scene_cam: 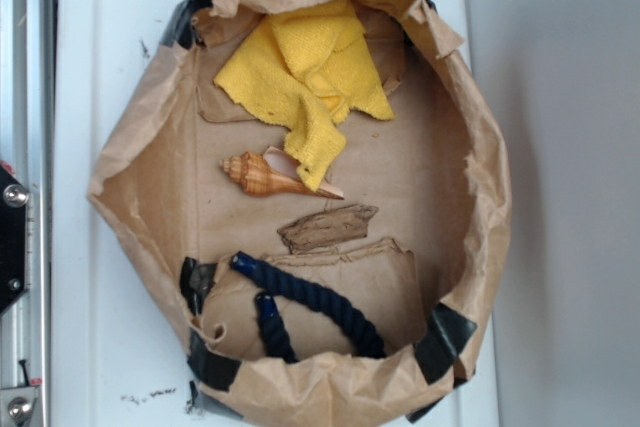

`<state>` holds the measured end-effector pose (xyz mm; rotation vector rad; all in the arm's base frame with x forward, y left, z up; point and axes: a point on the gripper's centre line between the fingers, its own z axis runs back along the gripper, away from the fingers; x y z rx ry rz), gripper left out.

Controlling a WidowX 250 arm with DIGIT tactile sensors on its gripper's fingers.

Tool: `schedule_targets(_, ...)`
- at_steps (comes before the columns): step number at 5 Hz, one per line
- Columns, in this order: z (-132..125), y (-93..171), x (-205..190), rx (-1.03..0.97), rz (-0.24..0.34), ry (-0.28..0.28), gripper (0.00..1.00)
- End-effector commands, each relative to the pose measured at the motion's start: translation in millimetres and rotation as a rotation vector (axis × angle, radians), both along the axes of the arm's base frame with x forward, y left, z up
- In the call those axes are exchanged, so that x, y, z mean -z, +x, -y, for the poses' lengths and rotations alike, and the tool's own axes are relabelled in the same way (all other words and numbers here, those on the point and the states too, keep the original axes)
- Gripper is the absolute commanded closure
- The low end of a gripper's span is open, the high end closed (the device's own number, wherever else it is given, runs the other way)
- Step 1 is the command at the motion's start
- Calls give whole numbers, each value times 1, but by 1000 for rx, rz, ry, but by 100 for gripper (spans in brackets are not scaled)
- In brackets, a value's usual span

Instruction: Grab the yellow cloth.

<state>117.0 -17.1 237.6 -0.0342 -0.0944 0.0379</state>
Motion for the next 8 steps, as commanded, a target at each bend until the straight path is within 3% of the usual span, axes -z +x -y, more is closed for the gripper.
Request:
schedule_targets(1, 0, 0, 0, 0, 0, 0, 0)
schedule_targets(3, 2, 74, 5, -127, -21, 6, 0)
schedule_targets(4, -16, 106, 25, -307, 8, 30, 0)
schedule_targets(7, -16, 106, 25, -307, 8, 30, 0)
schedule_targets(8, -27, 109, 32, -556, 70, -32, 0)
